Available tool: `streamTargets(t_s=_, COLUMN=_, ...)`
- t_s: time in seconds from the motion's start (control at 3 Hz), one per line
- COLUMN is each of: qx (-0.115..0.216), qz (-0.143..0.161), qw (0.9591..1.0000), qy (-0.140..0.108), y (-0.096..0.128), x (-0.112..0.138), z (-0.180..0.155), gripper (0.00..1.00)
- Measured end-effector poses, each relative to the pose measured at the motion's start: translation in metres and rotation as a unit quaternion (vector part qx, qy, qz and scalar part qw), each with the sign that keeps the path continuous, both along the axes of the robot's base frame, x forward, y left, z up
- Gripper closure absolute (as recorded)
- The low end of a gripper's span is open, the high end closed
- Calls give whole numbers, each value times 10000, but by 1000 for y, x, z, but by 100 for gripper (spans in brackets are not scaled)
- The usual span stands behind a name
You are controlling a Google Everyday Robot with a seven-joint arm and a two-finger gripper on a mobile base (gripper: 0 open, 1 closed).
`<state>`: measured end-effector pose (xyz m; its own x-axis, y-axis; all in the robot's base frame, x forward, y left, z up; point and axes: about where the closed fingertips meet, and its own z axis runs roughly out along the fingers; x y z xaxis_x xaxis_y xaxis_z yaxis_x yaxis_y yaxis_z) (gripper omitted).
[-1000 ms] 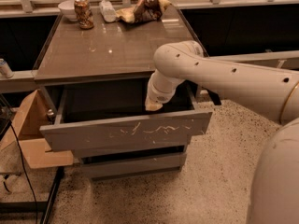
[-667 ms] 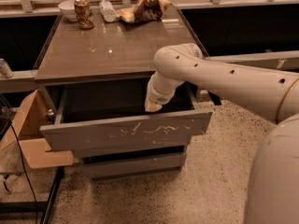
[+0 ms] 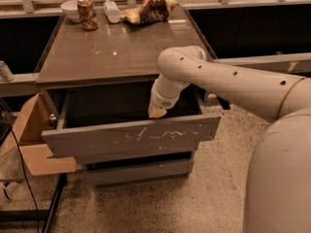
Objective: Open top drawer
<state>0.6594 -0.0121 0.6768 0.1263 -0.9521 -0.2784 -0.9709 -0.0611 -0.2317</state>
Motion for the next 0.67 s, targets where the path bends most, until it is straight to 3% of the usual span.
streamTargets(t_s=0.67, qx=-1, qz=5, qw=10000, qy=5, y=0, x=0, z=0, gripper=34)
